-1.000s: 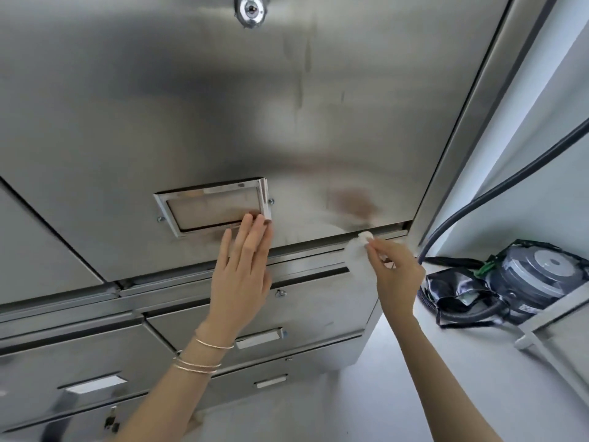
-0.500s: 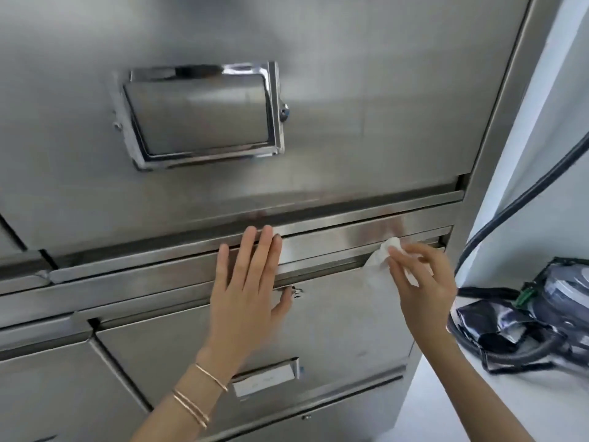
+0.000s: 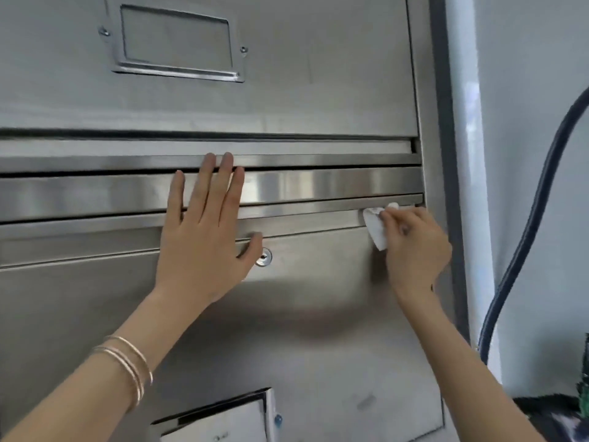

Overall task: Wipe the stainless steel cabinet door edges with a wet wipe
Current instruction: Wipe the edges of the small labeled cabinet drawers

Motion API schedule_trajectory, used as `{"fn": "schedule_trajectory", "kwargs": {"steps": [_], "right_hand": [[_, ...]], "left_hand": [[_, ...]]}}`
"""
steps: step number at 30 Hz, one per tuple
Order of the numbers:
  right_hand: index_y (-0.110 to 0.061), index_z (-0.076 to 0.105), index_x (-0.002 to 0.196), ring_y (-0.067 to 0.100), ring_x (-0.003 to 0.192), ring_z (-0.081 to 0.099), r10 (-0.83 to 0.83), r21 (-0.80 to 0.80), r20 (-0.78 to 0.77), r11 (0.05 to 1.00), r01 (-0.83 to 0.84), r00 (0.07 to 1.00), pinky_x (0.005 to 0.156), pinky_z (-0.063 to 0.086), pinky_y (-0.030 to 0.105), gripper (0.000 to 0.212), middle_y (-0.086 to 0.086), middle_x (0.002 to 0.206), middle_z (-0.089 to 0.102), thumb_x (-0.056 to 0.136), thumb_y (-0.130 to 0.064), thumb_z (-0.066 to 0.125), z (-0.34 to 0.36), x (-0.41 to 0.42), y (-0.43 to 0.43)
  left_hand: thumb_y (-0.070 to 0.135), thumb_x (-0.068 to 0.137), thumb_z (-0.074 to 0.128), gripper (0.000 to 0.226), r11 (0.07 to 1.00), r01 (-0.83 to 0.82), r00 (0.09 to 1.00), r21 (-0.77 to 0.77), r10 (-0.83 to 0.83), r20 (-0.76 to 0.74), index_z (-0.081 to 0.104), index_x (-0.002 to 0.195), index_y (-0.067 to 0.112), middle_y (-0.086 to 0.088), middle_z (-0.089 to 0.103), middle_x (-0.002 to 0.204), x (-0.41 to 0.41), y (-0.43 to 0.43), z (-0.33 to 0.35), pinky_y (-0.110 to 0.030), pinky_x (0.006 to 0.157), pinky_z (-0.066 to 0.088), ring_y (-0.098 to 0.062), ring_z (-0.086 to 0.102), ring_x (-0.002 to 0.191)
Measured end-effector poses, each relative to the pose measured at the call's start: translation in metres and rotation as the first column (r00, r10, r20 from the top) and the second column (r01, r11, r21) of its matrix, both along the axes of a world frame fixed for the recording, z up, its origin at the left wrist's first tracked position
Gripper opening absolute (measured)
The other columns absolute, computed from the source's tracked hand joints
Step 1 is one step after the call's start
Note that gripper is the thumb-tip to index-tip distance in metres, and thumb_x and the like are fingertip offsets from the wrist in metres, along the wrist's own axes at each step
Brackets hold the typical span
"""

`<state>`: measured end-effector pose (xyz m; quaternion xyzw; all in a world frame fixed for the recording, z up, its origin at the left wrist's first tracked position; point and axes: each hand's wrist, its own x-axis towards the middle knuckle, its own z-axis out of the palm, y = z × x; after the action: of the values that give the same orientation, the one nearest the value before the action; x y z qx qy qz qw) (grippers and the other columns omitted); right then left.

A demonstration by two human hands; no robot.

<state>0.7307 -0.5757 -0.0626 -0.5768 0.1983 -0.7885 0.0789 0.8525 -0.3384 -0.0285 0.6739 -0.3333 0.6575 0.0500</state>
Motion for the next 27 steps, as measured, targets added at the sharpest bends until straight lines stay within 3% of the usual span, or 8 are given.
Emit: {"fn": "schedule_trajectory", "kwargs": {"steps": [4, 7, 11, 15, 17, 22, 24, 27], "right_hand": [[-0.021, 0.075, 0.081, 0.008, 0.062, 0.052, -0.013, -0.232, -0.12, 0.973, -0.015, 0.993, 0.064, 0.03, 0.024, 0.005, -0.008, 0.078, 0.07, 0.079, -0.023, 0.072, -0.001, 0.001, 0.017], [-0.02, 0.076, 0.083, 0.02, 0.056, 0.055, -0.083, -0.117, -0.174, 0.991, 0.064, 0.981, 0.065, 0.034, 0.032, 0.008, -0.004, 0.081, 0.072, 0.081, -0.026, 0.072, 0.005, -0.025, -0.017], [-0.012, 0.076, 0.081, 0.029, 0.051, 0.046, -0.103, 0.058, -0.116, 0.992, 0.11, 0.988, 0.056, 0.039, 0.034, 0.009, 0.003, 0.08, 0.07, 0.082, -0.017, 0.069, 0.009, -0.028, -0.018], [-0.017, 0.076, 0.076, 0.008, 0.057, 0.043, -0.018, -0.218, -0.156, 0.976, -0.017, 0.988, 0.056, 0.033, 0.027, 0.008, -0.004, 0.076, 0.07, 0.077, -0.022, 0.07, 0.004, -0.002, 0.029], [-0.016, 0.076, 0.077, 0.012, 0.061, 0.054, -0.022, -0.294, -0.218, 0.955, -0.044, 0.976, 0.061, 0.033, 0.029, 0.008, -0.003, 0.077, 0.07, 0.078, -0.022, 0.069, 0.005, -0.003, 0.034], [-0.008, 0.075, 0.086, 0.028, 0.075, 0.062, 0.145, 0.005, -0.06, 0.989, -0.145, 0.988, 0.061, 0.029, 0.024, 0.01, 0.008, 0.087, 0.069, 0.083, -0.014, 0.068, 0.002, -0.001, 0.028], [-0.008, 0.075, 0.081, 0.026, 0.072, 0.063, 0.146, -0.023, -0.061, 0.989, -0.148, 0.987, 0.057, 0.024, 0.019, 0.006, 0.007, 0.084, 0.068, 0.08, -0.011, 0.07, 0.001, 0.011, 0.056], [-0.012, 0.075, 0.077, 0.023, 0.068, 0.064, 0.187, -0.205, -0.135, 0.956, -0.212, 0.973, 0.059, 0.033, 0.022, 0.004, 0.003, 0.078, 0.069, 0.075, -0.009, 0.074, 0.003, 0.038, 0.123]], "left_hand": [[0.049, 0.09, 0.033, 0.078, 1.0, 0.015, 1.0, 0.0, -0.015, 0.002, 0.024, 0.151, 0.002, -0.014, 0.018, 0.16, 0.001, 0.001, 0.0, -0.055, 0.118, 0.014, -0.029, 0.013, 0.149], [0.048, 0.089, 0.034, 0.077, 1.0, 0.014, 1.0, -0.002, -0.014, 0.017, 0.025, 0.151, 0.002, -0.014, 0.02, 0.16, 0.001, 0.001, 0.001, -0.055, 0.118, 0.014, -0.03, 0.015, 0.148], [0.047, 0.089, 0.034, 0.077, 1.0, 0.027, 0.999, -0.015, -0.027, 0.031, 0.024, 0.151, 0.002, -0.014, 0.019, 0.16, 0.003, 0.0, 0.0, -0.055, 0.118, 0.016, -0.03, 0.014, 0.149], [0.046, 0.09, 0.036, 0.076, 0.999, 0.026, 1.0, -0.023, -0.026, 0.007, 0.025, 0.151, 0.003, -0.013, 0.019, 0.16, 0.001, 0.0, 0.001, -0.054, 0.118, 0.016, -0.029, 0.014, 0.149], [0.045, 0.091, 0.038, 0.074, 1.0, 0.023, 1.0, 0.002, -0.023, -0.021, 0.026, 0.151, 0.004, -0.011, 0.019, 0.16, -0.005, 0.004, -0.001, -0.054, 0.118, 0.017, -0.028, 0.015, 0.149], [0.046, 0.095, 0.038, 0.068, 0.997, -0.061, 0.997, 0.047, 0.058, 0.056, 0.03, 0.151, 0.009, -0.004, 0.025, 0.159, 0.028, 0.084, -0.022, -0.057, 0.116, 0.019, -0.023, 0.024, 0.146], [0.05, 0.097, 0.03, 0.068, 0.995, -0.099, 0.992, -0.001, 0.099, 0.072, 0.026, 0.152, 0.01, -0.004, 0.022, 0.16, 0.047, 0.121, -0.031, -0.058, 0.116, 0.017, -0.022, 0.021, 0.147], [0.049, 0.097, 0.032, 0.069, 0.994, -0.087, 0.993, -0.072, 0.092, 0.068, 0.024, 0.153, 0.009, -0.004, 0.02, 0.161, 0.059, 0.137, -0.039, -0.058, 0.117, 0.015, -0.021, 0.019, 0.148]]}}
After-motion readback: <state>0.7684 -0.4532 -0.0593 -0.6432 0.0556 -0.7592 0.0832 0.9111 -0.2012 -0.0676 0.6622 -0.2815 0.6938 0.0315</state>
